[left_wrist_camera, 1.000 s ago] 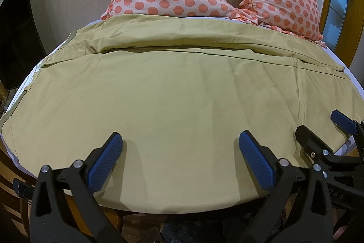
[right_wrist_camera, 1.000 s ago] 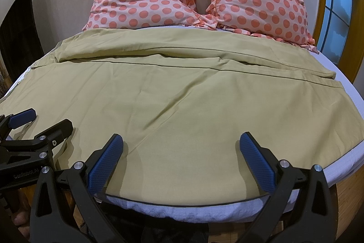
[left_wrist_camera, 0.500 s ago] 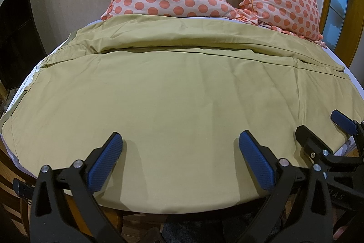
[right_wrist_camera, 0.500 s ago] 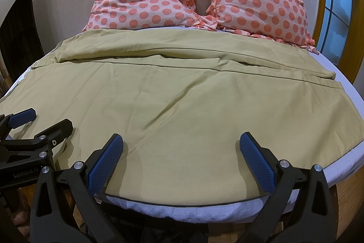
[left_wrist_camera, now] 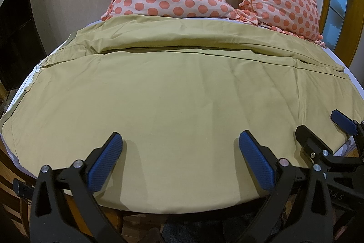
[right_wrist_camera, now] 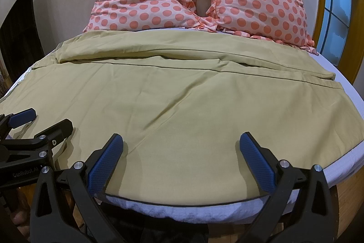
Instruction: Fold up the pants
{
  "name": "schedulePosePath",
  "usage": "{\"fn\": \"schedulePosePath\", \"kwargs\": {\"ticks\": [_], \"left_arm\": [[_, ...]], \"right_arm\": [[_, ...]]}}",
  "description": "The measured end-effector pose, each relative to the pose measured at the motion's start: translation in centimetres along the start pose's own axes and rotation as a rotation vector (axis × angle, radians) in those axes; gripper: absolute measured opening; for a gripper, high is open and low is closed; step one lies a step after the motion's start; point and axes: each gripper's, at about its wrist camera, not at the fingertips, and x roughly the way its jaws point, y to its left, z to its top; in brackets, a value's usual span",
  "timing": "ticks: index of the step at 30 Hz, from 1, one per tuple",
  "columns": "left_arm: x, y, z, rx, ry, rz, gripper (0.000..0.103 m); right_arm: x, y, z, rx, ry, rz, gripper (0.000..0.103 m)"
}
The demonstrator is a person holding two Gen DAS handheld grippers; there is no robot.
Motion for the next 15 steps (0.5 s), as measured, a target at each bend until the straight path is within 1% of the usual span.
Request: {"fn": "schedulePosePath", "kwargs": {"ticks": [11, 14, 15], "left_arm": [[0.0, -0.01, 0.01, 0.001, -0.002, 0.0, 0.101], [-0.11, -0.1, 0.14, 0.002, -0.006, -0.003, 0.101], [-0.04, 0.08, 0.31, 0.009, -0.012, -0.011, 0.101]], "right_arm": [[-0.07, -0.15, 0.0, -0.003, -0.007, 0.003, 0.102], [-0.44, -0.17, -0.41, -0.019, -0.047, 0.021, 0.102], [-0.47, -0.4, -0.42, -0.039, -0.055, 0.046, 0.102]]}}
